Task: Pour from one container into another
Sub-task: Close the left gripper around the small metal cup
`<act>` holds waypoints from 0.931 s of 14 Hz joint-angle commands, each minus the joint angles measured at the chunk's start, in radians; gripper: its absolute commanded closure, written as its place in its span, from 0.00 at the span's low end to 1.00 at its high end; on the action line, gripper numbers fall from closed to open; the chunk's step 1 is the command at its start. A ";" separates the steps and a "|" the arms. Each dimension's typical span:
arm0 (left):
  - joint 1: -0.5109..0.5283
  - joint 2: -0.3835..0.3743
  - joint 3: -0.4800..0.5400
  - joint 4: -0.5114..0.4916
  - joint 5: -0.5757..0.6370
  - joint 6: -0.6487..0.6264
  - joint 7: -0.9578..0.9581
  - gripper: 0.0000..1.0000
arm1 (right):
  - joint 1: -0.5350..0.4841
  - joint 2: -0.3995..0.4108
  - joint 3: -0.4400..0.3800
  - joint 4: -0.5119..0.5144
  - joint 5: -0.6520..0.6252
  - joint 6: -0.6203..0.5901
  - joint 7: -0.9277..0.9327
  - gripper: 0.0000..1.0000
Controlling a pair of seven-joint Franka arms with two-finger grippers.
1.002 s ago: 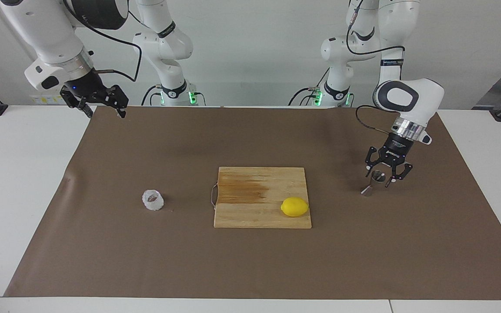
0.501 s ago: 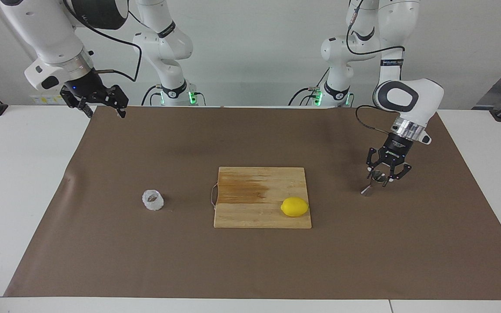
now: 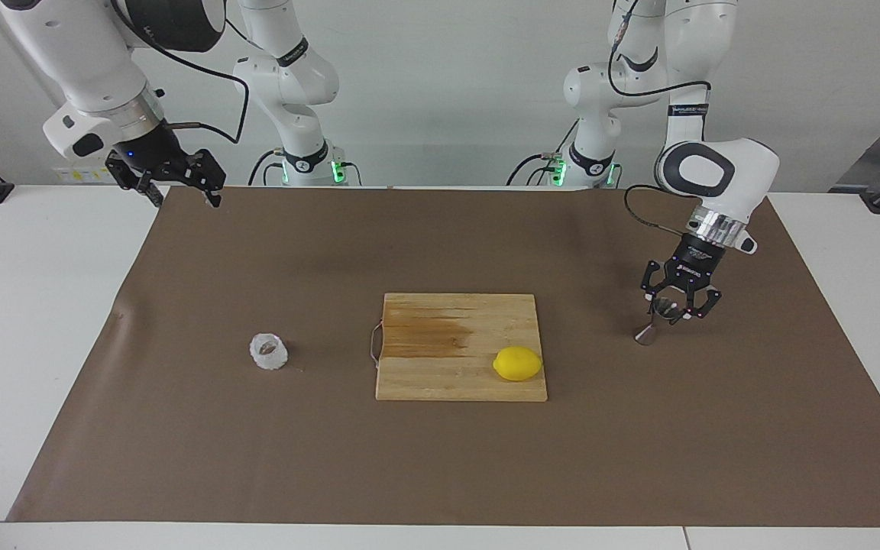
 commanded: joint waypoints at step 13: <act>-0.002 0.003 -0.003 0.037 -0.013 0.002 -0.016 0.76 | -0.010 -0.013 0.007 -0.007 0.000 -0.008 0.016 0.00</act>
